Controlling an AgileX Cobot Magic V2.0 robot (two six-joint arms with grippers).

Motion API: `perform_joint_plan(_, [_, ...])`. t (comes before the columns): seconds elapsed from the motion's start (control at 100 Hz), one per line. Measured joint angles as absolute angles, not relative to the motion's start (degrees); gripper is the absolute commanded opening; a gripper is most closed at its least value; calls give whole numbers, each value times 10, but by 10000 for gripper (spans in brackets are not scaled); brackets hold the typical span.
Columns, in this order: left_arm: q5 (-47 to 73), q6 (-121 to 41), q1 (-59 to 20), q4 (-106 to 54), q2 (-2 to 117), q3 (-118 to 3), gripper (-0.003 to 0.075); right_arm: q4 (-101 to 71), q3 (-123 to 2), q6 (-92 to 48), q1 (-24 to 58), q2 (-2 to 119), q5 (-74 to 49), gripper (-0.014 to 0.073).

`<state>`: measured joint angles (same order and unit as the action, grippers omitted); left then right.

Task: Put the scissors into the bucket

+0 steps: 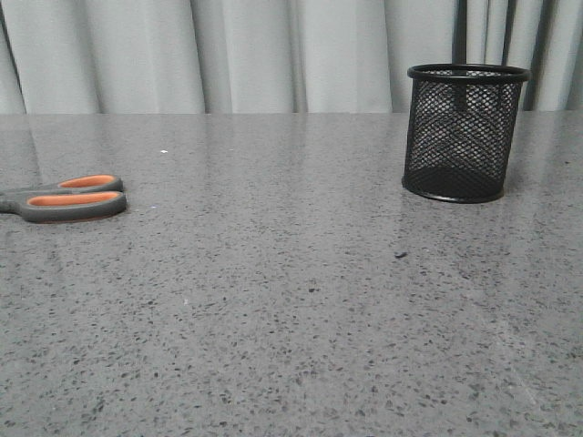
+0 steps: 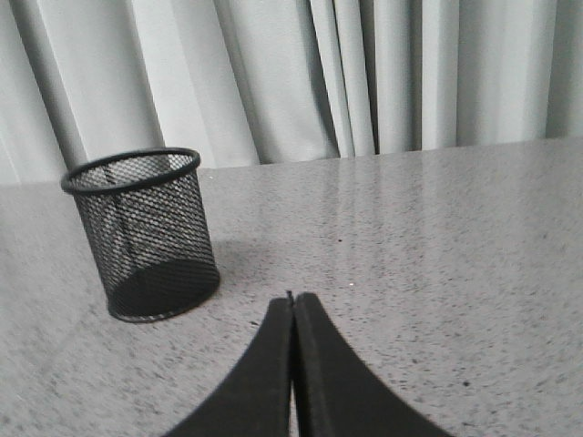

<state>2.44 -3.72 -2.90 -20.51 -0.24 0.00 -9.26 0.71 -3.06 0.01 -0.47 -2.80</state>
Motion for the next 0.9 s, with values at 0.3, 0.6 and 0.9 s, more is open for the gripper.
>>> perform_joint_plan(0.3, [-4, -37, -29, -382, -2, -4, -21, -316, 6, -31, 0, -5, 43, -65])
perform_joint_plan(0.6, [85, -37, -29, -298, 23, -149, -21, -272, -115, -31, 0, 51, -70, -65])
perform_joint_plan(0.9, [360, -52, -29, -155, 247, -387, -20, -212, -315, -32, 0, 288, -313, -71])
